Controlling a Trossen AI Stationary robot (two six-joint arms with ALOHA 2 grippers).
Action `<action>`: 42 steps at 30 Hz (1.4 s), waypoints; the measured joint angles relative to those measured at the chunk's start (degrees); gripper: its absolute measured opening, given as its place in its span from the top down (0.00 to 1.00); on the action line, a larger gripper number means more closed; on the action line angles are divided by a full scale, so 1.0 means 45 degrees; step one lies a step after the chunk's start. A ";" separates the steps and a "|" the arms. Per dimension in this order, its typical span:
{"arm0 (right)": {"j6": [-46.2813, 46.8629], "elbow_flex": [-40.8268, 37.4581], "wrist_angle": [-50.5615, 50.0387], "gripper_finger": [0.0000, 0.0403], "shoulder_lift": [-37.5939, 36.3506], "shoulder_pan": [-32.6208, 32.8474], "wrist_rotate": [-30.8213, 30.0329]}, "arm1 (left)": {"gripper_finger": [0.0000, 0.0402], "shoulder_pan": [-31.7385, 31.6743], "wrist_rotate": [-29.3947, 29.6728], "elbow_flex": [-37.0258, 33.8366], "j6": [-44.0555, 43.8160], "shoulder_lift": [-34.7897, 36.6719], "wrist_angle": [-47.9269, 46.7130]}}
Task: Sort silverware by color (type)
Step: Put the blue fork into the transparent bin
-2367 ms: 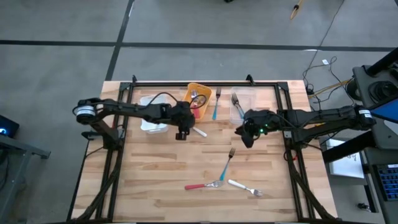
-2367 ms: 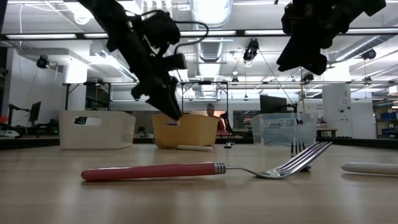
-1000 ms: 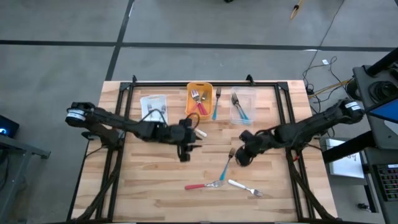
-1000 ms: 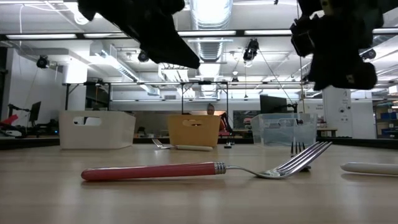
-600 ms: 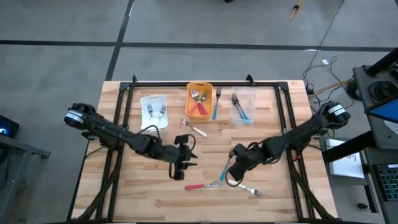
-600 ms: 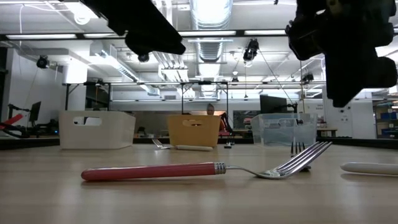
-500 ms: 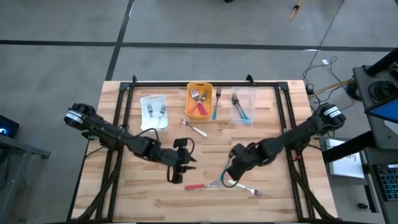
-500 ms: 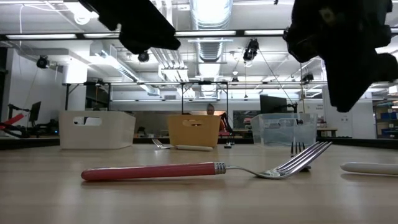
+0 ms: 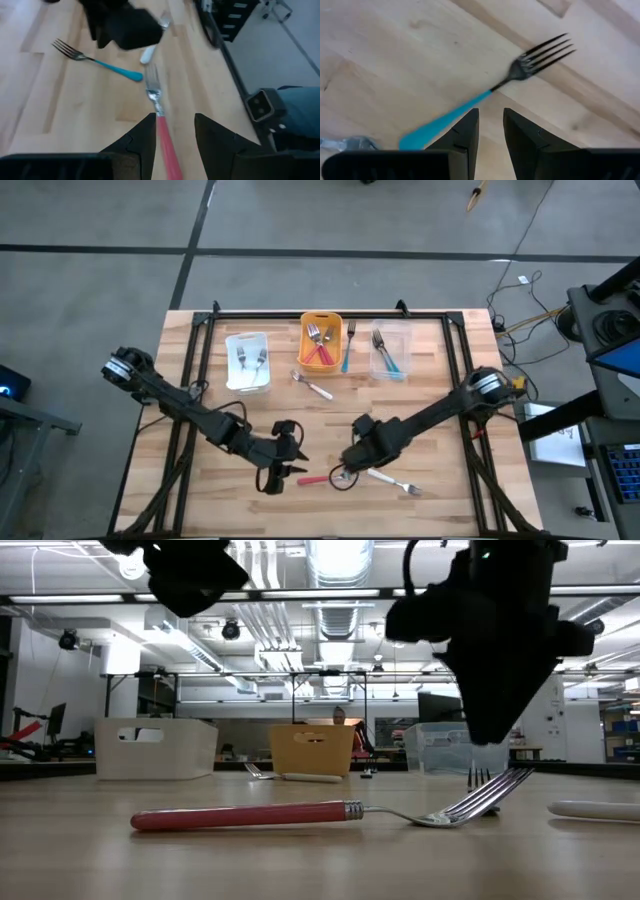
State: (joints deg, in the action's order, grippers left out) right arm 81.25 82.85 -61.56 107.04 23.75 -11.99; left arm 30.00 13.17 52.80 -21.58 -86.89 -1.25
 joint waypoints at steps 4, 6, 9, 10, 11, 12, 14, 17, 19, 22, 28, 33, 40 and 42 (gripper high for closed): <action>0.0462 0.0505 0.0014 0.79 0.0595 0.0000 0.0050 | 0.71 0.0593 0.0031 0.0000 -0.0092 0.0000 -0.0012; 0.1037 0.0529 0.0027 0.76 0.0658 0.0047 -0.0050 | 0.71 0.0911 0.0472 0.0000 -0.0092 0.0000 -0.0027; 0.1916 0.0475 -0.0010 0.70 0.0666 0.0130 -0.0447 | 0.71 0.1316 0.1296 0.0000 -0.0092 0.0005 -0.0063; 0.2248 0.0430 -0.0007 0.68 0.0652 0.0178 -0.0619 | 0.71 0.1411 0.1479 0.0000 -0.0080 0.0005 -0.0070; 0.2615 0.0396 -0.0029 0.65 0.0643 0.0220 -0.0822 | 0.71 0.1483 0.1633 0.0000 -0.0073 0.0005 -0.0086; 0.2943 0.0346 -0.0015 0.63 0.0625 0.0270 -0.1060 | 0.71 0.1537 0.1787 0.0000 -0.0062 0.0005 -0.0095; 0.3460 0.0239 -0.0014 0.59 0.0585 0.0335 -0.1425 | 0.71 0.1573 0.2069 0.0000 -0.0006 0.0005 -0.0157; 0.4130 0.0109 0.0034 0.54 0.0570 0.0369 -0.1736 | 0.71 0.1565 0.2341 0.0000 0.0013 0.0005 -0.0208; 0.4421 0.0085 0.0034 0.53 0.0635 0.0364 -0.1891 | 0.71 0.1559 0.2552 0.0000 0.0074 0.0010 -0.0303; 0.4527 0.0087 0.0173 0.52 0.0855 0.0364 -0.2021 | 0.71 0.1563 0.3004 0.0000 0.0207 0.0010 -0.0422; 0.4977 0.0082 0.0233 0.52 0.1500 0.0364 -0.2010 | 0.71 0.1563 0.3533 0.0000 0.0357 0.0010 -0.0714; 0.4989 0.0060 0.0418 0.52 0.1862 0.0362 -0.1914 | 0.71 0.1563 0.4226 0.0000 0.0838 0.0023 -0.0885; 0.5154 -0.0372 0.0849 0.58 0.1791 0.0340 -0.2011 | 0.71 0.1560 0.5961 0.0000 0.1880 0.0438 -0.1226; 0.5147 -0.0579 0.1188 0.63 0.1755 0.0345 -0.2054 | 0.71 0.1542 0.6587 0.0000 0.2313 0.0728 -0.1362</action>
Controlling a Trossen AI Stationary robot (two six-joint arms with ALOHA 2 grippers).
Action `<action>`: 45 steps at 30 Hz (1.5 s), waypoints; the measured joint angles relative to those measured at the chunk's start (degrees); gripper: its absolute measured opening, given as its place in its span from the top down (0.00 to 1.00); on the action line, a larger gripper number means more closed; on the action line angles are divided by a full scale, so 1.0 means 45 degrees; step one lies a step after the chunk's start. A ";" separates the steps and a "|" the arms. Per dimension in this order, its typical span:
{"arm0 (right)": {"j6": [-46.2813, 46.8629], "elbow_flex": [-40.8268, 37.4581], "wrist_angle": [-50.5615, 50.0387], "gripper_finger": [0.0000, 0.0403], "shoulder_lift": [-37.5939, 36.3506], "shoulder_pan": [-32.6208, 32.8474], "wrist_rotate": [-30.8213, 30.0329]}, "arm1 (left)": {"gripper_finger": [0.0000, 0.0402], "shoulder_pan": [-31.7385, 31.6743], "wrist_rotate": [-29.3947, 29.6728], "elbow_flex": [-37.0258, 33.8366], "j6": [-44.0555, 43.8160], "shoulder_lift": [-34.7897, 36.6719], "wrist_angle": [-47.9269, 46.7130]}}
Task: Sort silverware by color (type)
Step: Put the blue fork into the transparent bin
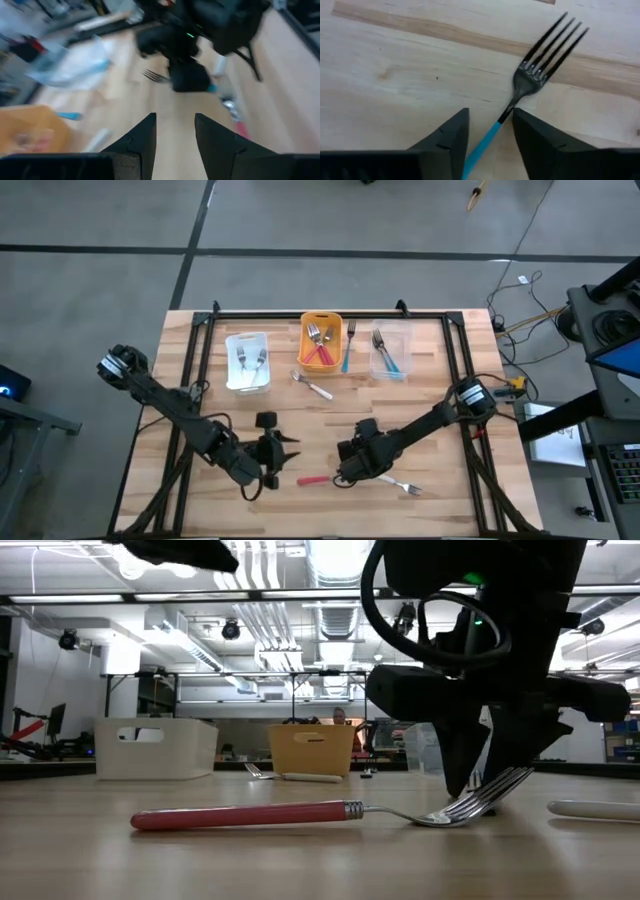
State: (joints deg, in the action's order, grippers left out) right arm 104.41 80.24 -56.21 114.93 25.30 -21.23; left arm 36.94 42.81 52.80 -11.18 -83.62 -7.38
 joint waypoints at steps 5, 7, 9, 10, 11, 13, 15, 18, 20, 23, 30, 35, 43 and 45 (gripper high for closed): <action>-0.0050 -0.0341 0.0268 0.80 -0.0028 0.0000 -0.0049 | 0.71 -0.0214 0.1026 0.0000 0.1389 0.1118 -0.0097; -0.0284 -0.0364 0.0251 0.86 -0.0023 -0.0010 -0.0047 | 0.71 -0.0412 0.1071 0.0000 0.1995 0.1693 -0.0089; -0.0585 -0.0370 0.0239 0.92 -0.0028 -0.0018 -0.0055 | 0.71 -0.0594 0.1080 0.0000 0.2634 0.2267 -0.0142; -0.0774 -0.0373 0.0230 0.95 -0.0028 -0.0040 -0.0058 | 0.71 -0.0688 0.1082 0.0000 0.2968 0.2513 -0.0131; -0.0889 -0.0374 0.0225 0.96 -0.0044 -0.0069 -0.0049 | 0.71 -0.0774 0.1082 0.0000 0.3304 0.2745 -0.0142; -0.1007 -0.0383 0.0235 0.97 -0.0095 -0.0106 -0.0001 | 0.71 -0.0916 0.1082 0.0000 0.3837 0.3169 -0.0136; -0.1191 -0.0405 0.0195 0.97 -0.0252 -0.0145 0.0038 | 0.71 -0.1025 0.1086 0.0000 0.4260 0.3505 -0.0140; -0.1596 -0.0454 0.0049 0.98 -0.0574 -0.0180 0.0138 | 0.71 -0.1042 0.1082 0.0000 0.4662 0.3892 -0.0183; -0.1822 -0.0485 -0.0175 0.98 -0.0979 -0.0180 -0.0027 | 0.71 -0.1042 0.1082 0.0000 0.4757 0.4078 -0.0182; -0.2419 -0.0436 -0.0419 0.98 -0.1858 -0.0215 -0.0335 | 0.71 -0.1042 0.1082 -0.0005 0.4763 0.4222 -0.0402; -0.4533 -0.0441 -0.0894 0.98 -0.4106 -0.0759 -0.0578 | 0.71 -0.1042 0.1046 -0.0147 0.4886 0.4105 -0.1059; -0.6626 -0.0441 -0.0851 0.98 -0.5666 -0.2160 -0.0455 | 0.71 -0.1079 0.1034 -0.0868 0.5519 0.4259 -0.0989; -1.1264 -0.0441 -0.0899 0.98 -0.7288 -0.6484 0.1792 | 0.71 -0.1850 0.1024 -0.1947 0.7507 0.5512 0.0326; -1.2404 -0.0441 -0.1024 0.98 -0.7443 -0.7811 0.2359 | 0.71 -0.2197 0.1013 -0.2202 0.7856 0.5942 0.0700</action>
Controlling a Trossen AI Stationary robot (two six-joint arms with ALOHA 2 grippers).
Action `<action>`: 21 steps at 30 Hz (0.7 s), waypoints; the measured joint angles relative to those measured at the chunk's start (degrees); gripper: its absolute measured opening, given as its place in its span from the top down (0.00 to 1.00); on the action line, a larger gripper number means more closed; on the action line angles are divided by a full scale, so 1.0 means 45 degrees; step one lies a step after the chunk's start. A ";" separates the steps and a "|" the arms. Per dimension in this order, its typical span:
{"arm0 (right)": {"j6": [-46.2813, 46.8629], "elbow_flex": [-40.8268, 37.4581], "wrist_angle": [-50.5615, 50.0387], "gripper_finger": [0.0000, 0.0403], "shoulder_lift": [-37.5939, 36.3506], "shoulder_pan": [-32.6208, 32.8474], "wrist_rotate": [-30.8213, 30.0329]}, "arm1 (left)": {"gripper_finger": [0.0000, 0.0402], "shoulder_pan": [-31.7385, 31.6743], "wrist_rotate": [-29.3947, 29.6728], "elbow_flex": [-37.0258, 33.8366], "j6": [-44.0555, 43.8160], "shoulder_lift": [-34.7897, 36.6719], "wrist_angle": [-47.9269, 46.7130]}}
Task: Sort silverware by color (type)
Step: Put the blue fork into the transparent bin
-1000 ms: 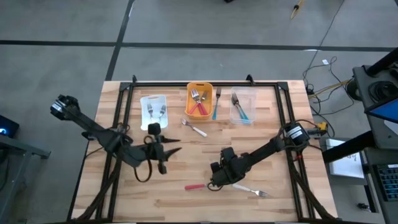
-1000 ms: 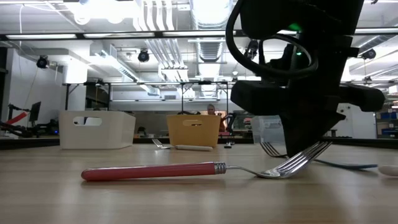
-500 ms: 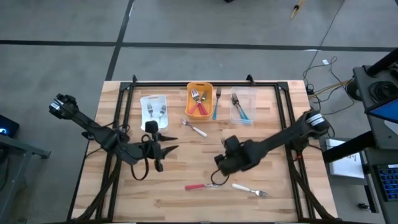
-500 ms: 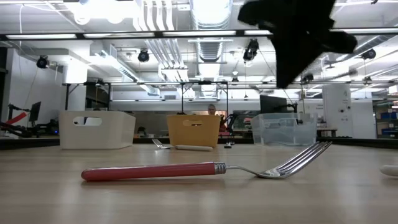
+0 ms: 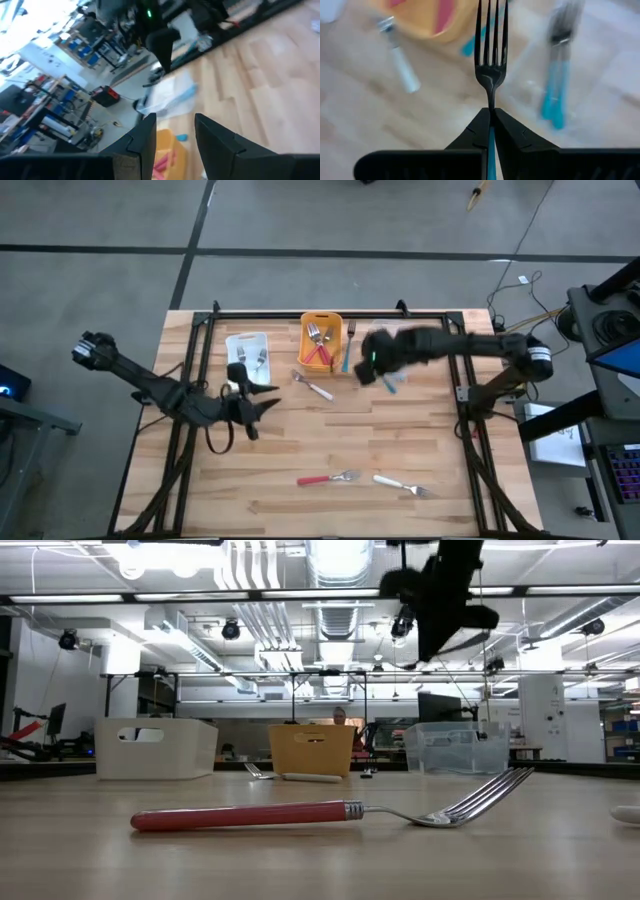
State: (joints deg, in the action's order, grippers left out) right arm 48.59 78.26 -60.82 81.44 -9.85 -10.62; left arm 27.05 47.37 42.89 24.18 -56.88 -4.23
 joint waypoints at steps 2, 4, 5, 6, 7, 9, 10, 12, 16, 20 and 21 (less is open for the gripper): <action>-0.1011 0.0000 -0.0255 0.98 -0.0017 -0.1288 0.0486 | 0.71 -0.0394 -0.0133 -0.0260 0.0264 0.0428 0.0467; -0.1977 0.0000 -0.0506 0.98 0.0025 -0.2500 0.1073 | 0.71 -0.0831 -0.0419 -0.0627 0.0547 0.0874 0.0717; -0.2452 -0.0002 -0.0666 0.98 0.0042 -0.3077 0.1357 | 0.71 -0.1062 -0.0495 -0.0796 0.0692 0.1041 0.0882; -0.2886 -0.0021 -0.0766 0.98 0.0060 -0.3595 0.1626 | 0.71 -0.1295 -0.0623 -0.0948 0.0832 0.1213 0.1015; -0.3285 -0.0081 -0.0772 0.98 0.0072 -0.4065 0.1842 | 0.71 -0.1523 -0.0644 -0.1094 0.0943 0.1387 0.1125; -0.3797 -0.0299 -0.0763 0.98 0.0094 -0.4940 0.2280 | 0.71 -0.1977 -0.0654 -0.1314 0.1182 0.1695 0.1465; -0.4003 -0.0436 -0.0745 0.98 0.0100 -0.5301 0.2440 | 0.71 -0.2197 -0.0649 -0.1419 0.1307 0.1839 0.1674; -0.4334 -0.0775 -0.0621 0.98 0.0100 -0.5864 0.2468 | 0.71 -0.2602 -0.0651 -0.1602 0.1527 0.2071 0.1977; -0.4957 -0.1709 0.0544 0.98 0.0101 -0.6376 0.2468 | 0.71 -0.3372 -0.1391 -0.1645 0.1562 0.2366 0.2169; -0.5040 -0.2457 0.2045 0.98 0.0105 -0.6470 0.2505 | 0.71 -0.3895 -0.2476 -0.1645 0.1495 0.2382 0.2177; -0.5040 -0.2658 0.2391 0.98 0.0105 -0.6486 0.2512 | 0.71 -0.3979 -0.2624 -0.1645 0.1487 0.2369 0.2181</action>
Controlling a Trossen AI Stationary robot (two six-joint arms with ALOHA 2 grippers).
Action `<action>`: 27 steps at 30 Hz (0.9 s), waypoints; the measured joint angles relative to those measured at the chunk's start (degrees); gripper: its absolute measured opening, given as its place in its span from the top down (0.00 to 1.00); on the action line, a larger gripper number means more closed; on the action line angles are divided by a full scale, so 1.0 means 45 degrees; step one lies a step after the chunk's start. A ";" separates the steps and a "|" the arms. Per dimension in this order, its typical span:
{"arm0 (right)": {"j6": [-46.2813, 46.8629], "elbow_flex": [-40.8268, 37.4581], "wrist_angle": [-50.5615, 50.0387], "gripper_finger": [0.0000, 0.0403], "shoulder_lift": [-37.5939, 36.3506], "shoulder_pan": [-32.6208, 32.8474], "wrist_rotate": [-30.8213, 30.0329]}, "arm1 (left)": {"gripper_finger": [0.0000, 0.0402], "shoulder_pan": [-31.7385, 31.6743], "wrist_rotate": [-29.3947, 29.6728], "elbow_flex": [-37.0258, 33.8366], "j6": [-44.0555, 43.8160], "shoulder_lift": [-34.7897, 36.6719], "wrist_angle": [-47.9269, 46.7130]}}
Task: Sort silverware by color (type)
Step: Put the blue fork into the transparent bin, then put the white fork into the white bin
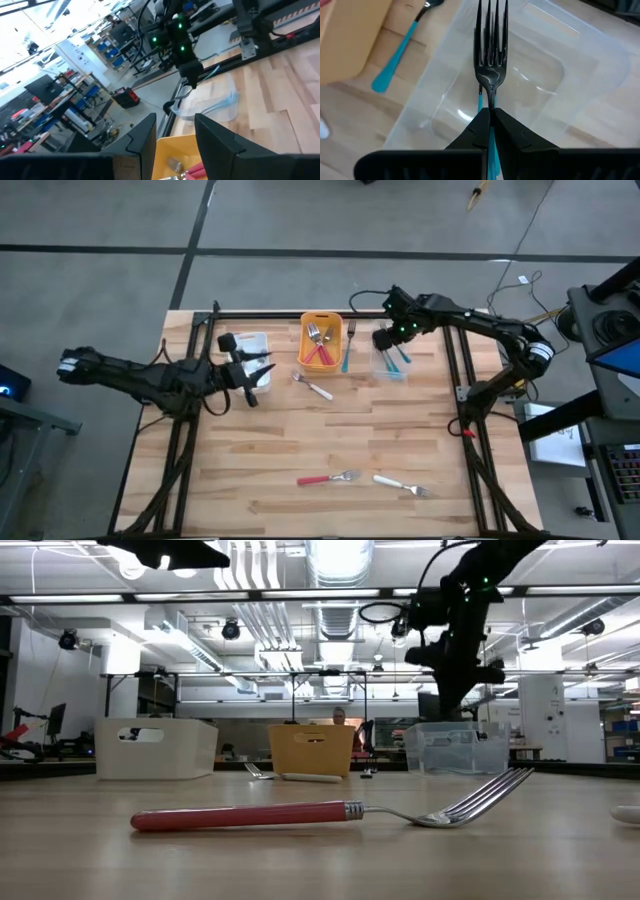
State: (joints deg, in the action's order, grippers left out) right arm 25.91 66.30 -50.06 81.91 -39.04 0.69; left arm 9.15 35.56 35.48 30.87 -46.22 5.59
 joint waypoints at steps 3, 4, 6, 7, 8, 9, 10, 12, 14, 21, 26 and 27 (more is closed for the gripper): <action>-0.0056 -0.0644 0.0770 0.98 0.0000 -0.0002 -0.0016 | 0.71 -0.0159 -0.0129 -0.0004 -0.0014 -0.0158 0.0042; -0.0068 -0.0893 0.1067 0.98 0.0000 -0.0002 -0.0006 | 0.71 -0.0190 -0.0129 -0.0005 -0.0018 -0.0227 0.0032; -0.0079 -0.1353 0.1594 0.98 0.0000 -0.0002 -0.0009 | 0.71 -0.0238 -0.0129 -0.0005 -0.0014 -0.0338 0.0059; -0.0092 -0.1568 0.1873 0.98 0.0000 -0.0002 -0.0025 | 0.71 -0.0238 -0.0129 -0.0005 -0.0014 -0.0390 0.0112; -0.0087 -0.1767 0.2204 0.98 0.0000 -0.0002 -0.0057 | 0.71 -0.0248 -0.0129 -0.0005 -0.0014 -0.0438 0.0154; -0.0024 -0.1926 0.2464 0.98 0.0000 -0.0002 -0.0074 | 0.71 -0.0258 -0.0129 -0.0005 -0.0012 -0.0487 0.0197; 0.0003 -0.2079 0.2694 0.98 0.0000 -0.0002 -0.0105 | 0.71 -0.0258 -0.0130 -0.0005 -0.0002 -0.0526 0.0249; 0.0043 -0.2302 0.3003 0.98 0.0000 -0.0002 -0.0146 | 0.71 -0.0258 -0.0133 -0.0005 0.0020 -0.0552 0.0279; 0.0059 -0.2424 0.3286 0.97 0.0000 -0.0002 -0.0146 | 0.71 -0.0258 -0.0133 -0.0005 0.0025 -0.0553 0.0325; 0.0243 -0.2515 0.3394 0.89 0.0000 -0.0002 -0.0146 | 0.71 -0.0258 -0.0133 -0.0005 0.0025 -0.0553 0.0403; 0.0049 -0.2364 0.3405 0.83 -0.0012 0.0003 -0.0146 | 0.71 -0.0242 -0.0133 -0.0005 -0.0097 -0.0553 0.0471; -0.0005 -0.2263 0.3404 0.81 -0.0067 0.0031 -0.0141 | 0.71 -0.0238 -0.0133 -0.0005 -0.0226 -0.0553 0.0475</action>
State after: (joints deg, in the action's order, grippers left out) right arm 25.89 56.11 -34.74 81.61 -38.90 0.05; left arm 8.08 34.96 35.46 29.85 -48.71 7.73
